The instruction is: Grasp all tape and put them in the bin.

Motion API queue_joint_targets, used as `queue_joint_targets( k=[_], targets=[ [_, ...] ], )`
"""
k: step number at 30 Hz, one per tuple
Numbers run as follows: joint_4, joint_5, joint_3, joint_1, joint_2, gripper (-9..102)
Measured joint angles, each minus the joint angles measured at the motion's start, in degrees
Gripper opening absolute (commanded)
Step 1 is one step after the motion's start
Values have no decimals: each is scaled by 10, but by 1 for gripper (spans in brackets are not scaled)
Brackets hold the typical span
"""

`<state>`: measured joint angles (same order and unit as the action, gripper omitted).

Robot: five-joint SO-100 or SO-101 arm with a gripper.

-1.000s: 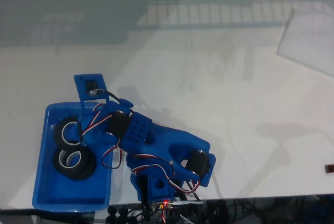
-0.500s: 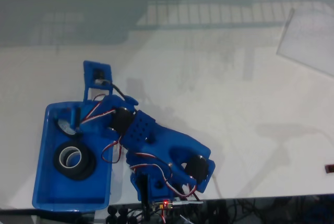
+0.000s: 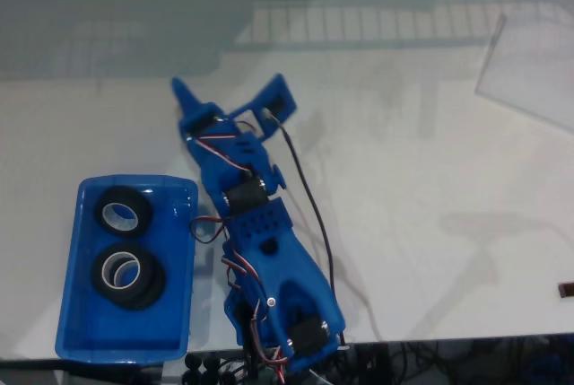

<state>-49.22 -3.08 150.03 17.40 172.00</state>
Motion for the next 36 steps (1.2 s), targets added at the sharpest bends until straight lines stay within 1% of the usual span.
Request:
queue_joint_targets(
  k=[5,10,15,27,31,33,34,36],
  targets=[
    [5,38,81,-110,70,26],
    [5,45,142,-173,129,25],
    [4,38,195,-209,166,22],
    [2,32,234,-226,176,14],
    [2,17,242,-227,176,9],
    [2,11,243,-227,176,2],
    [2,10,245,-227,176,0],
    [2,9,249,-227,176,0]
  ],
)
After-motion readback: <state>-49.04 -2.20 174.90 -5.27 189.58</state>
